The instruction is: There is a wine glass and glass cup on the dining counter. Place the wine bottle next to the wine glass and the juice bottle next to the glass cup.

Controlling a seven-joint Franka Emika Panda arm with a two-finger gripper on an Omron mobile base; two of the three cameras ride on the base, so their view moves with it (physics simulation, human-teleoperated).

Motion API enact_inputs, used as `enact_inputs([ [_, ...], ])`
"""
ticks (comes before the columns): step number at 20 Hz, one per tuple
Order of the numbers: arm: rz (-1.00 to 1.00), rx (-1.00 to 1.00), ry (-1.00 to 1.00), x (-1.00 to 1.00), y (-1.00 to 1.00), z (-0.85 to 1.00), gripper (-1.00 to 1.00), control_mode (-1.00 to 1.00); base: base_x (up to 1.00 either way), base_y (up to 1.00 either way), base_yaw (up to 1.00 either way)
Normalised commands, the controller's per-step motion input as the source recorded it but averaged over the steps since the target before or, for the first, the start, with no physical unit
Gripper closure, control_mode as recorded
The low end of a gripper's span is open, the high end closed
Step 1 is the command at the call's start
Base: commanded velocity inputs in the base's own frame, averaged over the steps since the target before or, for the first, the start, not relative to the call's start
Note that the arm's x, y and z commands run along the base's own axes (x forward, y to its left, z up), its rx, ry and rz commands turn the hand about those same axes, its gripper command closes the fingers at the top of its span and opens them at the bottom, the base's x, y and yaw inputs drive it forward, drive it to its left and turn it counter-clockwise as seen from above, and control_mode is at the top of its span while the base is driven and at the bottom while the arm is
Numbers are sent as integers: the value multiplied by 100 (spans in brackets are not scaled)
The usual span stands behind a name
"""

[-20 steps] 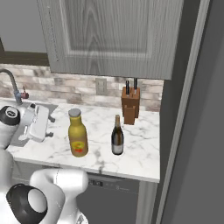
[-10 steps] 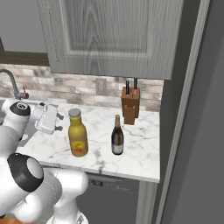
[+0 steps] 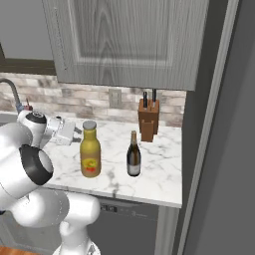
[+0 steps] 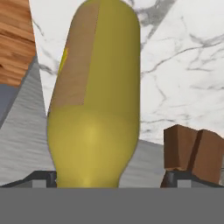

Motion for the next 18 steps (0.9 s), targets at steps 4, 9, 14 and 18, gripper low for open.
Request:
enact_inputs([
  [4,0,-2,14,19,-14,0,-100,-100,0,0,0],
  [9,0,-8,6,-1,-1,0,-100,-100,0,0,0],
  [14,0,-11,0,-13,0,0,-100,-100,0,0,0],
  [18,0,-8,1,0,-1,0,-100,-100,0,0,0],
])
